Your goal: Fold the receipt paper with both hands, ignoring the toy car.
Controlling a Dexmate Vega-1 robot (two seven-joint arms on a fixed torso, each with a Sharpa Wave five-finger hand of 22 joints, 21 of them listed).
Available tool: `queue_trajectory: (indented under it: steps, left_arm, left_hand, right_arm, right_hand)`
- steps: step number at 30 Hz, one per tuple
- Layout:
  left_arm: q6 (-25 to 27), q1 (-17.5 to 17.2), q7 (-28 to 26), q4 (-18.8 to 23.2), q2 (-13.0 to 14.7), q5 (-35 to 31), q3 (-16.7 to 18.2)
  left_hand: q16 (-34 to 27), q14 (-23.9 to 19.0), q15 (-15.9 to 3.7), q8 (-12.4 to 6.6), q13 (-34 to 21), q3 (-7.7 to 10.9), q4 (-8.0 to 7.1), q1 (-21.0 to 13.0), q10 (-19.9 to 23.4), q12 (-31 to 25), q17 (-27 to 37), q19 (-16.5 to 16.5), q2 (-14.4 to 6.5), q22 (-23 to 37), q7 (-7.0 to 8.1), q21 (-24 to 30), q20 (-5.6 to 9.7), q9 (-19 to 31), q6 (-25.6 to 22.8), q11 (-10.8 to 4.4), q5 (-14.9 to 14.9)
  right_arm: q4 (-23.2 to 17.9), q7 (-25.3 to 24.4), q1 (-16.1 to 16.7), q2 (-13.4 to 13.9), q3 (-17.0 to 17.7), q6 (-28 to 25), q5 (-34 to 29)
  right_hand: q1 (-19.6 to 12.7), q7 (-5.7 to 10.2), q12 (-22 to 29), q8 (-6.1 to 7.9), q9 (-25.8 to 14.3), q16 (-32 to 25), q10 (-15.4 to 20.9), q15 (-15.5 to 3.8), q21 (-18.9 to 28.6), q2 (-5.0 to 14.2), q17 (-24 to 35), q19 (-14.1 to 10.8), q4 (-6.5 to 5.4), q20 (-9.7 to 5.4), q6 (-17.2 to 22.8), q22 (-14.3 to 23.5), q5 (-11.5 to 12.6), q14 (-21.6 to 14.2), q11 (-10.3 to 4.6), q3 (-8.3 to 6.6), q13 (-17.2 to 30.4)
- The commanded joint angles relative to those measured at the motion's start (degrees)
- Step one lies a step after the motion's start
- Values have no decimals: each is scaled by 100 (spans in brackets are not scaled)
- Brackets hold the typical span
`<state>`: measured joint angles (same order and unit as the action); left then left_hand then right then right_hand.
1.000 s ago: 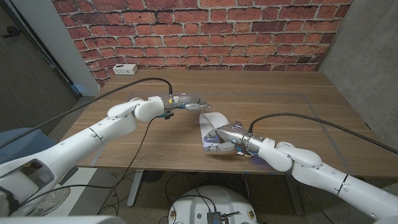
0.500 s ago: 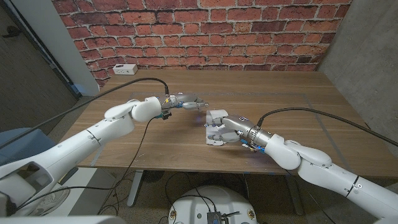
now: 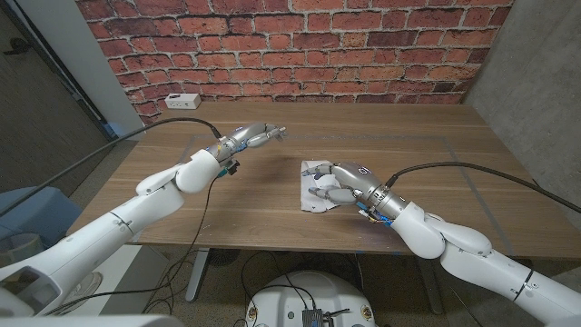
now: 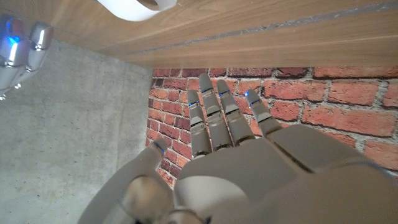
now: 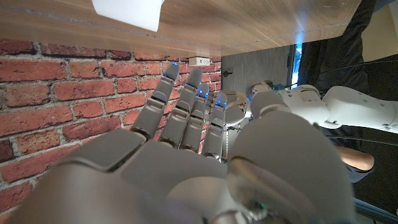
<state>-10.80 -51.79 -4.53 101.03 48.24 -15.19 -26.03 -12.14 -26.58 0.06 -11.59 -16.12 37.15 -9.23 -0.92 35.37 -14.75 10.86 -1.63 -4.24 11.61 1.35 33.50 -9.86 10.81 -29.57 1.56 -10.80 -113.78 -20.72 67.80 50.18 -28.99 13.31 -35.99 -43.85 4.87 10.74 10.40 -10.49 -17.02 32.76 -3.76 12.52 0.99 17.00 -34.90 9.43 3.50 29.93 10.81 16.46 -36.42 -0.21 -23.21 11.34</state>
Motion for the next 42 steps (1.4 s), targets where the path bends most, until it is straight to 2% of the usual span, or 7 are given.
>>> queue_trajectory:
  steps: [1,10,18,26,31,35,42]
  left_arm:
    - [643,-723,-1031,307,7,665,592]
    - [455,-981,-1236,156,-230,1470,862]
    - [467,-999,-1297,125,-336,1698,837]
    - [392,-949,-1381,116,-381,1650,743]
    - [360,-937,-1422,120,-413,1641,713]
    - [426,-907,-1420,137,-410,1587,660]
    - [396,-876,-1441,119,-425,1554,620]
  left_hand:
    - [66,183,38,66,-28,51,30,-77,-309,114,34,58,-417,12,59,-10,-106,18,208,22,26]
    - [77,252,93,75,-30,63,27,-72,-377,135,41,89,-408,11,5,-24,-122,18,275,48,29]
    - [54,225,127,62,-34,67,22,-65,-320,107,48,79,-399,12,-55,-22,-146,18,274,69,32]
    - [52,229,128,61,-37,77,34,-72,-312,100,47,80,-387,12,-64,-23,-145,18,294,71,34]
    - [49,224,128,60,-38,90,50,-85,-314,99,43,79,-385,12,-70,-24,-149,18,304,66,33]
    - [53,234,131,65,-40,105,64,-98,-316,98,40,90,-385,11,-73,-29,-149,18,330,71,33]
    - [61,260,131,74,-44,132,88,-120,-345,105,34,106,-385,11,-75,-38,-150,17,385,67,33]
  right_arm:
    - [-45,-487,272,-196,-57,-722,-1041]
    - [262,-505,67,-494,-464,-1420,-1489]
    - [473,-645,-41,-1147,-788,-2423,-1522]
    - [558,-413,-205,-1531,-1172,-3390,-1606]
    - [618,-71,-369,-1701,-1424,-3859,-1541]
    - [595,106,-480,-1814,-1585,-4273,-1556]
    - [658,421,-749,-1925,-1910,-4761,-1611]
  right_hand:
    - [-70,72,-54,-23,-26,351,-650,-218,-156,-134,47,601,-69,23,-434,9,60,872,-106,141,38]
    - [-92,86,-18,-10,-28,431,-856,-248,-210,-153,66,960,-92,-25,-613,-2,128,1135,-132,206,44]
    - [559,-36,-1,-13,-32,452,-1188,-53,-190,-56,207,1494,-497,33,-839,8,101,1560,37,568,54]
    - [874,-195,2,-33,-34,465,-1372,76,-186,-216,227,1767,-602,139,-1128,6,74,1719,149,806,58]
    - [1110,-321,-58,-84,-37,533,-1905,284,-181,-263,245,2195,-682,302,-1793,7,94,2143,283,1008,63]
    - [1224,-330,-26,-76,-41,557,-2102,681,-130,-355,193,2255,-698,394,-2221,4,88,2299,559,1143,56]
    - [1340,-298,13,-71,-43,648,-2173,998,-87,-448,93,2269,-718,485,-2776,-2,89,2624,650,1280,41]
